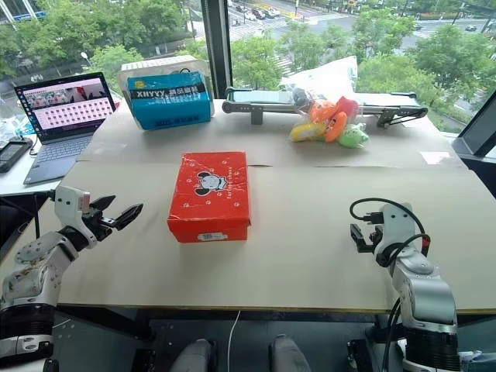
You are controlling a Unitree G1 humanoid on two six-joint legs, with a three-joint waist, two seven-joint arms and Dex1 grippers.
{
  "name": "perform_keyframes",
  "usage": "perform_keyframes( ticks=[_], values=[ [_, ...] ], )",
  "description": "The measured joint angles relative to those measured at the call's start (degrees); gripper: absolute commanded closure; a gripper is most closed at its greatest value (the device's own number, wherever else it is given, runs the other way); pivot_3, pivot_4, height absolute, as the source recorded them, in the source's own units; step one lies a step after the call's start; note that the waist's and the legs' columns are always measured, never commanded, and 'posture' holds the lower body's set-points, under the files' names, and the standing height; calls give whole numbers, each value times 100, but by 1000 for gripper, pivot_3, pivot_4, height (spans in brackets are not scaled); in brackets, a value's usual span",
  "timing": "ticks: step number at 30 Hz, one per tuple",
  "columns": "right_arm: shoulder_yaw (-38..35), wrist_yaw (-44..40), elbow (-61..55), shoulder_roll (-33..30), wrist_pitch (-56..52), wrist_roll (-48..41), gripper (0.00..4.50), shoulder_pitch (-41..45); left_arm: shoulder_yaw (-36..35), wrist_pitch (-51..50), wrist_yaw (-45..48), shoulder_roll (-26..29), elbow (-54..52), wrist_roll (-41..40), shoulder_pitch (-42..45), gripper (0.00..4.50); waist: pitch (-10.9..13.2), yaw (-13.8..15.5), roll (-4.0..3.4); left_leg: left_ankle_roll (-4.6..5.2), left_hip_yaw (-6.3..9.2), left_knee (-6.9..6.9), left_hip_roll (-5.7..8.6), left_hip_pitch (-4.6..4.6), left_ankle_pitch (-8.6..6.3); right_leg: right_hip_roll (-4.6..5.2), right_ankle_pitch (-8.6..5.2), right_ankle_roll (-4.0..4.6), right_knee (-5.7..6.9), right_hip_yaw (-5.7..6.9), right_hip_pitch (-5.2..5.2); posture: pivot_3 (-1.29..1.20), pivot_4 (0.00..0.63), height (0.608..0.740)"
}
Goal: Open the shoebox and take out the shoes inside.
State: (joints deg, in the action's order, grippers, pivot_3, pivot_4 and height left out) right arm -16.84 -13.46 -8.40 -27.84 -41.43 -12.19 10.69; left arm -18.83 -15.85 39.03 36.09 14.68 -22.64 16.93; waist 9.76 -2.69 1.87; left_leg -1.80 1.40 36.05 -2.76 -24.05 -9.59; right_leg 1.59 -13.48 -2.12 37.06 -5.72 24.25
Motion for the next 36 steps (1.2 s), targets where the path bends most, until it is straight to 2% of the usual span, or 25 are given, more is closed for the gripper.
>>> perform_keyframes(
  ticks=[5, 8, 14, 18, 24, 29, 32, 36],
  values=[
    [14, -18, 153, -26, 101, 34, 70, 9, 238, 1, 170, -56, -260, 25, -64, 0, 0, 3, 0, 0, -1, 1, 1, 0, 0, 1, 0, 0, 0, 0, -2, 0, 150, 736],
    [74, -149, 248, -143, 145, 37, 70, 26, 435, 2, 593, -38, -432, 2, -252, 0, 0, 0, 0, 0, -1, -1, 1, 1, 0, 0, -1, 1, 0, 0, 0, 0, 150, 736],
    [540, -1180, 352, -881, 234, -32, 70, 277, 731, 47, 2180, 786, -819, -167, -638, 0, 1, -86, 0, 0, -2, -3, -2, 3, 0, -1, -4, 7, 0, -2, 2, 0, 150, 736],
    [769, -1901, 351, -1192, 257, -141, 70, 362, 727, 180, 2786, 1160, -802, -204, -699, 0, 1, -93, 0, 0, -5, -4, -3, 5, 0, 0, -10, 15, -2, -2, 2, 0, 150, 736],
    [1071, -2752, 311, -1386, 363, -277, 70, 417, 602, 664, 3062, 1210, -303, -193, -615, 0, 1, -88, 1, 0, -4, -3, -4, 4, 0, 0, -7, 12, -2, 0, 3, 0, 150, 736],
    [1313, -3034, 295, -1362, 459, -275, 70, 685, 550, 1019, 3129, 1239, 147, -65, -550, 0, 2, -112, 0, 0, -5, -3, -4, 4, 0, 0, -7, 11, -1, -1, 5, 0, 150, 736],
    [1395, -3105, 357, -1262, 587, -270, 879, 920, 550, 1083, 3154, 1239, 229, -3, -546, 0, 2, -110, 0, 0, -4, -4, -6, 2, 0, -1, -6, 10, -1, 1, 5, 0, 150, 736],
    [1582, -3157, 655, -1025, 775, -247, 2174, 1268, 551, 1089, 3166, 1239, 242, 12, -529, 0, 2, -110, 0, 0, -4, -1, -6, 0, 0, -1, -5, 9, 0, 2, 6, 0, 150, 736]
  ],
)
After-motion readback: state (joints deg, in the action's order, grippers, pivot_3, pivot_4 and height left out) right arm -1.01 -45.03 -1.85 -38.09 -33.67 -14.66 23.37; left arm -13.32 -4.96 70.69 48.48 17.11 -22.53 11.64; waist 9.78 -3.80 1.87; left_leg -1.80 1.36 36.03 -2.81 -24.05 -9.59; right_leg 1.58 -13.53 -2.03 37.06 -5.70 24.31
